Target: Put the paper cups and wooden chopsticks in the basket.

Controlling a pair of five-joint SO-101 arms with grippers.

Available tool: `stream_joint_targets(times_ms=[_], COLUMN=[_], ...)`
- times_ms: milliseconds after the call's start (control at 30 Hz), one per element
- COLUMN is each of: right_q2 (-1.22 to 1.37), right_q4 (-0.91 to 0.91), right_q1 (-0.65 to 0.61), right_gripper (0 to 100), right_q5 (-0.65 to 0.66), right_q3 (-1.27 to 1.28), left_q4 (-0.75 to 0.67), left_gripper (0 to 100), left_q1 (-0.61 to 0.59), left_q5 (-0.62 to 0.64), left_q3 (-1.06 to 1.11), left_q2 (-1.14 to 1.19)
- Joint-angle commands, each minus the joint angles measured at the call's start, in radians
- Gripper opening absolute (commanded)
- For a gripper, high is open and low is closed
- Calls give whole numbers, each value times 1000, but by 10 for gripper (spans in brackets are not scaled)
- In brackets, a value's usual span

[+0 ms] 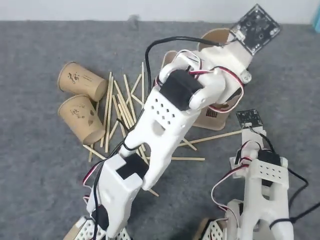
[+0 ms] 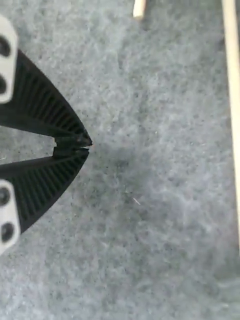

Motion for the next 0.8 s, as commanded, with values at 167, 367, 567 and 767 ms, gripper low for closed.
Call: stream_joint_targets(times_ms=[167,367,567,767], right_q2=[-30,-30,-30,-30], right_q4=[-13,-13,-13,-13], right_q1=[-12,-12,-12,-13], right_gripper=[8,8,8,8], right_q5=[17,17,15,15], right_q3=[-6,-6,-6,-6], left_q4=[58,81,118,115], left_gripper=[23,254,156,15], left_q1=[11,2,-20,-58], left_q5=[-51,48,132,270], left_q3=[-21,-76,-329,-367], left_q2=[-14,-20,-11,-6])
